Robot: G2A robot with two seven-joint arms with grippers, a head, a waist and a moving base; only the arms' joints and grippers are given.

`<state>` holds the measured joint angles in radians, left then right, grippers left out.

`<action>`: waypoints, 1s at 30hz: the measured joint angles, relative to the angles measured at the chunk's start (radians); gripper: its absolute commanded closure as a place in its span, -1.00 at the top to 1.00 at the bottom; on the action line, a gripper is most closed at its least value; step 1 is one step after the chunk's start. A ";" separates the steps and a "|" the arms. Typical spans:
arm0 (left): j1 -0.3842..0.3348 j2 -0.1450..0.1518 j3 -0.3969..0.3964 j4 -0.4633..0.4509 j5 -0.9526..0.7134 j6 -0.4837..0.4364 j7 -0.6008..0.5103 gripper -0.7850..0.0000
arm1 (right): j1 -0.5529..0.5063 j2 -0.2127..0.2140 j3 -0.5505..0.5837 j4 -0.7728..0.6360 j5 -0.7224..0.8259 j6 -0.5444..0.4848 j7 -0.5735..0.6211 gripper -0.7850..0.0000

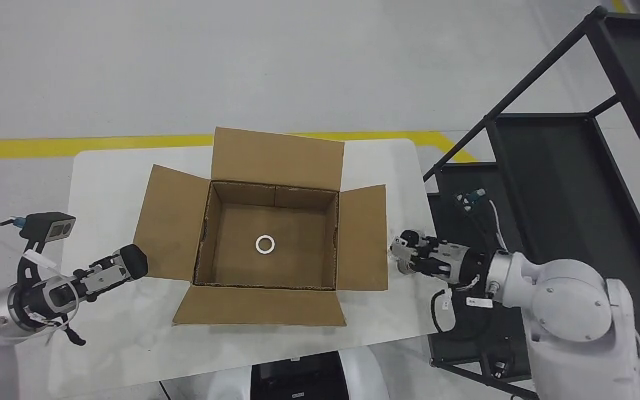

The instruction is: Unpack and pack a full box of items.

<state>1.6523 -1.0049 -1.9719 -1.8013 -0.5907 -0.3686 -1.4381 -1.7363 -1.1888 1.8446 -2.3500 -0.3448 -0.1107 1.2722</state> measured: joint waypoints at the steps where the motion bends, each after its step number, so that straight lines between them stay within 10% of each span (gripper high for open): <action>1: 0.000 0.000 0.000 0.000 0.000 0.000 0.000 1.00 | 0.020 0.002 -0.030 0.000 -0.019 0.009 -0.001 -1.00; 21: 0.000 0.000 0.000 0.000 0.000 0.000 0.000 1.00 | 0.269 -0.010 -0.671 0.000 -0.471 0.371 -0.117 -1.00; 23: 0.000 0.000 0.000 0.000 0.000 0.000 0.000 1.00 | 0.270 -0.010 -0.686 0.000 -0.491 0.395 -0.128 1.00; 30: 0.000 0.000 0.000 0.000 0.000 0.000 0.000 1.00 | 0.256 -0.011 -0.702 0.000 -0.506 0.435 -0.159 1.00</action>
<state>1.6523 -1.0049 -1.9719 -1.8013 -0.5907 -0.3686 -1.4381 -1.4800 -1.1994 1.1428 -2.3500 -0.8504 0.3244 1.1136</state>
